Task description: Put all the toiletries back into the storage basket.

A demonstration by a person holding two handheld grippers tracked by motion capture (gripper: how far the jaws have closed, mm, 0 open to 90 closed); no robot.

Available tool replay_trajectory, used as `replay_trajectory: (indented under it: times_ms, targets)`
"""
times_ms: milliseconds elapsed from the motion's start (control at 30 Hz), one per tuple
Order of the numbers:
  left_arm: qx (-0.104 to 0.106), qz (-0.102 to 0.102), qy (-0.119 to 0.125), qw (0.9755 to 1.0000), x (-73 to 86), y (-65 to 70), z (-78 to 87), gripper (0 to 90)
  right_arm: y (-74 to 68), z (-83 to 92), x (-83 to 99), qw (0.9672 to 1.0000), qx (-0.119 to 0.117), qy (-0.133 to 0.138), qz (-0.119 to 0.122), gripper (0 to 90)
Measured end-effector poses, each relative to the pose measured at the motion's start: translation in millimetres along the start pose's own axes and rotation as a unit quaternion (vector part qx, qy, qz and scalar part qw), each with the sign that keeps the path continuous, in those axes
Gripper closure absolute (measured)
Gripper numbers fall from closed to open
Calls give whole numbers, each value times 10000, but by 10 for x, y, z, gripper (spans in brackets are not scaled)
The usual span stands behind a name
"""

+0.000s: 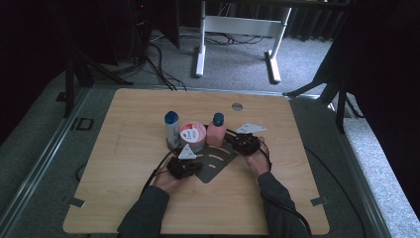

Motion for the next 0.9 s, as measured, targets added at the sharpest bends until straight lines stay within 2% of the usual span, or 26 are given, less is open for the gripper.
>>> replay_trajectory:
  times_ms: [233, 400, 567, 700, 900]
  targets:
    - [-84, -127, 3, 9999, -4, 10, 4, 899, -15, 68, 34, 10000, -24, -38, 58, 833]
    - [-212, -216, -34, 9995, -1, 7, 23, 860, 49, 205, 121, 10000, 32, -33, 0, 802]
    - [-310, -103, 148, 9994, -18, -27, 139, 858, 169, 414, 244, 9995, 122, 101, -277, 786]
    - [-370, -143, 182, 9990, -10, -26, 240, 844, 235, 531, 388, 9991, 217, 61, -349, 779]
    - [-466, -96, 252, 9985, 36, -40, 358, 835, 280, 624, 536, 9987, 316, -56, -388, 767]
Point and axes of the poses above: each handheld gripper's, and its own axes: z roughly backward along the jaws, x roughly out of its underside, y roughly to its right, the point moved 8 cm from there along -z, roughly forward along the jaws, and after that the axes turned 7 degrees about -z, right-handed, at the moved point
